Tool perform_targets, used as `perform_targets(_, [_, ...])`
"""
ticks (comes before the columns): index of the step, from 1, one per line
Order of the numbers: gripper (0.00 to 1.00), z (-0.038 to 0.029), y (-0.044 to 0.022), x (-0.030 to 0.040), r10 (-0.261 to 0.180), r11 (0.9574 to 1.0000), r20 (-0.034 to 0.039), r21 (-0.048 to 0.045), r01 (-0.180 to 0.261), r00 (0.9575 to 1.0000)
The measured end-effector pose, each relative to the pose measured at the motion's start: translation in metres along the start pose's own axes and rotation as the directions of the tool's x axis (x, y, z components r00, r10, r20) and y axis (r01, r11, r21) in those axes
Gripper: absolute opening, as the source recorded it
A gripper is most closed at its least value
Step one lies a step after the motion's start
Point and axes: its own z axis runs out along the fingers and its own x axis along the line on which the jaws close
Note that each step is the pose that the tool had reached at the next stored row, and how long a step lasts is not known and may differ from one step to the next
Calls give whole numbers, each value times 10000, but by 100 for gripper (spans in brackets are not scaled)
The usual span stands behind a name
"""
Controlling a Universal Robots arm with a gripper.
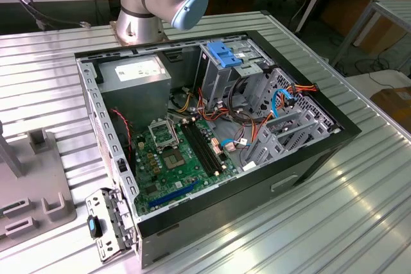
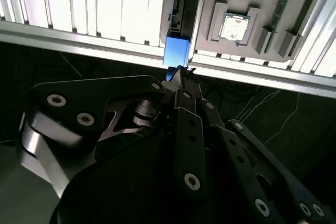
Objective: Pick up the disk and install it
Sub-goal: 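Pick up the disk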
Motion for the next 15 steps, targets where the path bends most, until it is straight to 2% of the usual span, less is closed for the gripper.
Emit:
perform_targets(2, [11,4,0,0,-609,9981,-24,-18,609,9981])
perform_targets(3, [11,5,0,0,-766,9971,-29,-23,766,9971])
perform_targets(6, [11,10,0,0,-1426,9898,-53,-45,1426,9898])
perform_targets(7, [11,16,-1,1,-1995,9799,-73,-65,1994,9799])
perform_targets(9, [11,20,-1,1,-2405,9706,-87,-81,2404,9706])
perform_targets(11, [11,25,-2,1,-2933,9560,-103,-101,2932,9560])
perform_targets(12, [11,25,-1,1,-3088,9511,-104,-103,3087,9511])
perform_targets(13, [11,27,-2,1,-3363,9417,-103,-104,3362,9417])
perform_targets(14, [11,29,-2,0,-3676,9299,-105,-108,3675,9299])
perform_targets(15, [11,29,-2,0,-3741,9274,-107,-111,3740,9273])
